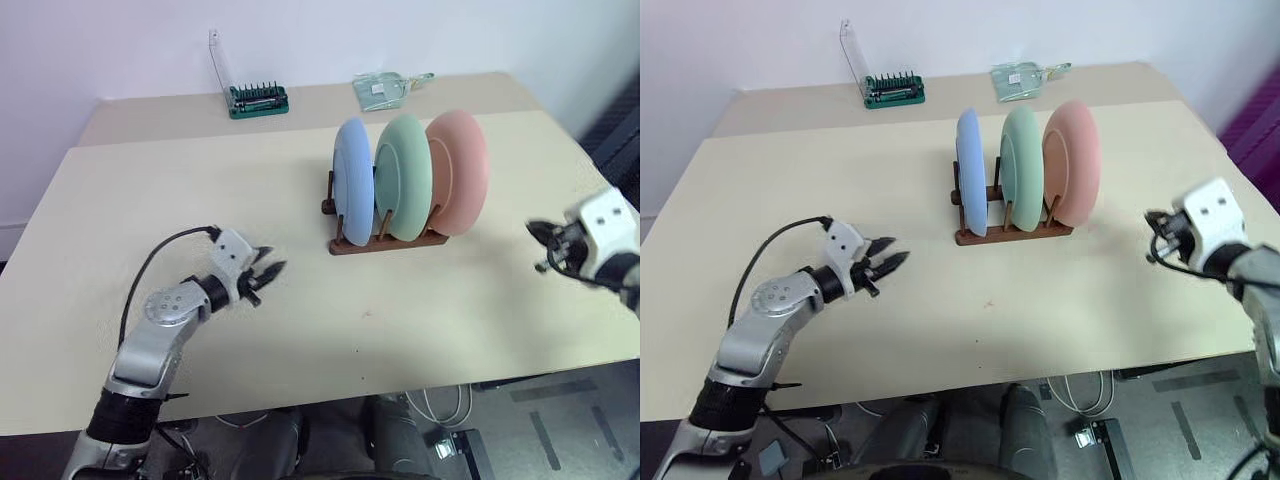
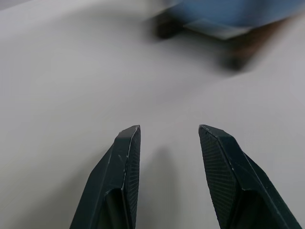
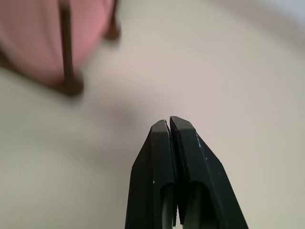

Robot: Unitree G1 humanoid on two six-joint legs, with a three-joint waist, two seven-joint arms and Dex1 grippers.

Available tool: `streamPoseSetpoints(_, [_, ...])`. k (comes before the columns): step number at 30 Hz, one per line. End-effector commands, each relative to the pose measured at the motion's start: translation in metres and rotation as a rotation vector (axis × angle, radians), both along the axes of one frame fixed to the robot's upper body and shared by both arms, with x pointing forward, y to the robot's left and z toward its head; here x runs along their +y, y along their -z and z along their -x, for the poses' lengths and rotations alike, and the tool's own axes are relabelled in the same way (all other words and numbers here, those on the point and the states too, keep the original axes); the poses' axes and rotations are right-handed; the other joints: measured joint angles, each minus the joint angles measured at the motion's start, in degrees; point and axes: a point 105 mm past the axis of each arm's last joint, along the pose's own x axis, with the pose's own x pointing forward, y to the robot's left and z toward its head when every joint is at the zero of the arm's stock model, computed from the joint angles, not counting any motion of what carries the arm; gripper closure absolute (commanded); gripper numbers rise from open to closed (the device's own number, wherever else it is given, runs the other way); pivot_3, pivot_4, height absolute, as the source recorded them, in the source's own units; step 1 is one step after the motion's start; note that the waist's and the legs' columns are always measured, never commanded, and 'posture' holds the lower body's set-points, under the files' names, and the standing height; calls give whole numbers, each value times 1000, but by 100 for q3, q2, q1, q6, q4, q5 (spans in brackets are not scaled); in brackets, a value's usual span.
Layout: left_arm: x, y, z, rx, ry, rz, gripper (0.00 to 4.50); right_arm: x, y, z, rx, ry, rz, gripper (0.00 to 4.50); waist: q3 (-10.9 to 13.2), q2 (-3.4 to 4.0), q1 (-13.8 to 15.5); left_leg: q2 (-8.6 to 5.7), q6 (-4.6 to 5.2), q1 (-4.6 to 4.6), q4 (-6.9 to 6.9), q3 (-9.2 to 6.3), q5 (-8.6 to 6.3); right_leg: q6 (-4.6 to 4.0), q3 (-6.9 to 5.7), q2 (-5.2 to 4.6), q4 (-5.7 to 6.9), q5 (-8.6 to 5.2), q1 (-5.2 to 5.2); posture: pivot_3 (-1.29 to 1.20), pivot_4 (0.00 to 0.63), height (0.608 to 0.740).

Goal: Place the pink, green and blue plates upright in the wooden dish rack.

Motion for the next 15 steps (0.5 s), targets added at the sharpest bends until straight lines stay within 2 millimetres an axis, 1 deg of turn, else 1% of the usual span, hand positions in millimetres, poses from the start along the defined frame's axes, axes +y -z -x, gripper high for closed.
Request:
streamPoseSetpoints(1, [39, -5, -3, -53, -130, -26, 2542, -9, -13, 5, -108, 17, -47, 4462, 0, 0, -44, 1, 0, 1, -1, -1, 0, 0, 0, 1, 0, 0, 2, 0, 150, 738])
streamPoseSetpoints(3, [51, -4, -2, -52, -160, -30, 2542, -14, -7, 4, -111, 39, -51, 4462, 0, -1, -58, 1, 0, 2, -2, -2, 0, 0, 0, 2, -1, 0, 4, 0, 150, 738])
streamPoseSetpoints(5, [55, -2, 0, -49, -168, -29, 2542, -14, -6, 1, -129, 43, -72, 4462, 0, -1, -58, 0, 1, 2, -1, -2, -1, 0, 0, 1, -1, 0, 5, 0, 150, 738])
streamPoseSetpoints(7, [52, -1, 2, -52, -166, -23, 2542, -17, -8, -3, -152, 55, -105, 4462, 0, 0, -62, 0, 1, 3, -1, -2, -1, 0, 0, 1, -1, 0, 5, 0, 150, 738])
streamPoseSetpoints(9, [54, 4, 5, -47, -182, -9, 2542, -14, -7, -7, -161, 49, -114, 4462, -1, 1, -63, 0, 0, 3, -1, -2, -1, 0, 0, 1, 0, 0, 5, 0, 150, 738])
streamPoseSetpoints(12, [49, 9, 10, -40, -190, 18, 2542, -8, -3, -11, -154, 10, -87, 4462, -2, 2, -61, 1, 0, 3, -1, -3, -2, 0, 0, 1, -1, 0, 5, 0, 150, 738])
streamPoseSetpoints(15, [44, 12, 11, -44, -194, 22, 2542, -8, 0, -21, -157, 5, -88, 4462, -3, 1, -61, 1, -1, 7, 0, -2, -1, 0, 0, 1, 0, 0, 10, 0, 150, 738])
